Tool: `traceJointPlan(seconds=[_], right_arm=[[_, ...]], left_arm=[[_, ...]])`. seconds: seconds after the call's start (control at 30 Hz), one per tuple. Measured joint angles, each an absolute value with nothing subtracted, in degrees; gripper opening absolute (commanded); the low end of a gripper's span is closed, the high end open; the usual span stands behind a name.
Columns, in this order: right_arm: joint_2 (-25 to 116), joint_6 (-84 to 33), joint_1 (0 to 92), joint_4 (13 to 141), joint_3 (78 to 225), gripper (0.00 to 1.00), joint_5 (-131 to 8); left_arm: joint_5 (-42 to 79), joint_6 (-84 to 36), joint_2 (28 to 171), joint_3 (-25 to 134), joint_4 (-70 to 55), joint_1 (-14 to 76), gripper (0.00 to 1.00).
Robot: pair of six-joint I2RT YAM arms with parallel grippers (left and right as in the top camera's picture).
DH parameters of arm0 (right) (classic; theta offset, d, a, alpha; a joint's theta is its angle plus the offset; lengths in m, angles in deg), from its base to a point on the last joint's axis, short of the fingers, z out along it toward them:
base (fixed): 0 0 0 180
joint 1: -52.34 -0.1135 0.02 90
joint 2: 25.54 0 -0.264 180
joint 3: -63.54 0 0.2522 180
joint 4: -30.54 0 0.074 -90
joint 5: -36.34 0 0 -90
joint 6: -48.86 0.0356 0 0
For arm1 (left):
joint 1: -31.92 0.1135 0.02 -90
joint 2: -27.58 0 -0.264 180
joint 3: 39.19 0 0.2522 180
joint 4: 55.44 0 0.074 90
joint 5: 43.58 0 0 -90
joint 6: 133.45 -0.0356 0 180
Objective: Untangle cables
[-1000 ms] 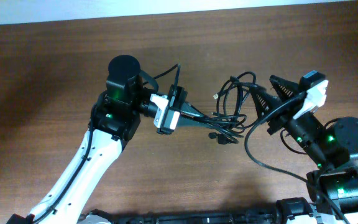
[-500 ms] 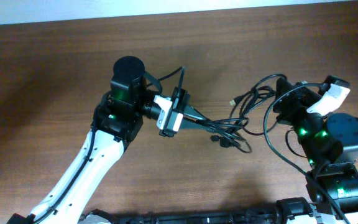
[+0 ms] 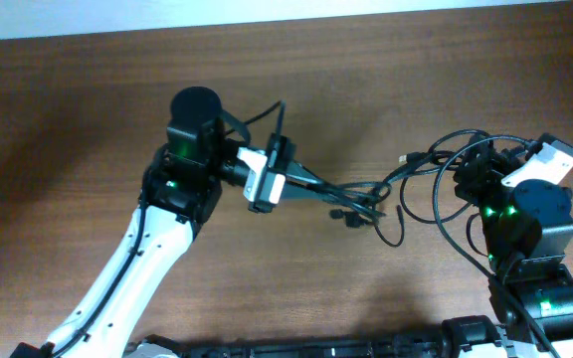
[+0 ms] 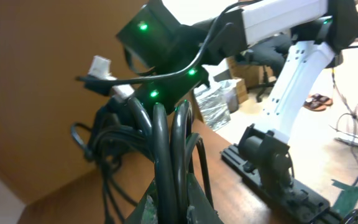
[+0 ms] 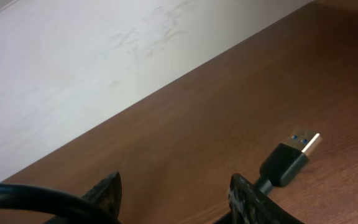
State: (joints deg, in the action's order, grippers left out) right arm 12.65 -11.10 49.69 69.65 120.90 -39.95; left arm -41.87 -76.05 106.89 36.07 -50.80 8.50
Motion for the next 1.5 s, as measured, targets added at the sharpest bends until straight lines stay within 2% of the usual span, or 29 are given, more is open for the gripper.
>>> traceJointPlan(seconds=[0.07, 0.27, 0.33, 0.47, 0.63, 0.83, 1.17, 1.37, 1.5], right_arm=[[12.7, -11.1, 49.7, 69.7, 120.9, 0.57, -39.7], [12.7, -11.1, 49.7, 69.9, 120.9, 0.59, -39.5], [12.7, -11.1, 49.7, 69.9, 120.9, 0.63, -39.5], [12.7, -11.1, 49.7, 70.1, 120.9, 0.64, -39.5], [12.7, -11.2, 49.7, 70.0, 120.9, 0.73, -39.6], [12.7, -11.8, 49.7, 67.2, 120.9, 0.77, -42.8], [12.7, -30.2, 49.7, 58.6, 120.9, 0.80, -68.4], [12.7, -42.3, 49.7, 58.6, 120.9, 0.80, -77.8], [12.7, -54.4, 49.7, 59.7, 120.9, 0.75, -80.5]], left_arm=[[-41.9, -76.0, 106.9, 36.1, -50.9, 9.9, 0.00], [-41.9, -76.0, 106.9, 36.1, -50.9, 13.1, 0.00], [-41.9, -76.0, 106.9, 36.1, -50.9, 13.7, 0.00], [-41.9, -76.0, 106.9, 36.1, -50.9, 14.1, 0.00], [-41.9, -76.0, 106.9, 36.1, -50.9, 14.1, 0.00], [-42.2, -76.0, 106.9, 36.1, -50.1, 12.9, 0.00], [-42.4, -76.0, 106.9, 36.1, -49.8, 11.8, 0.00], [-42.4, -76.0, 106.9, 36.1, -48.5, 11.7, 0.00], [-42.4, -76.0, 106.9, 36.1, -47.2, 11.5, 0.00]])
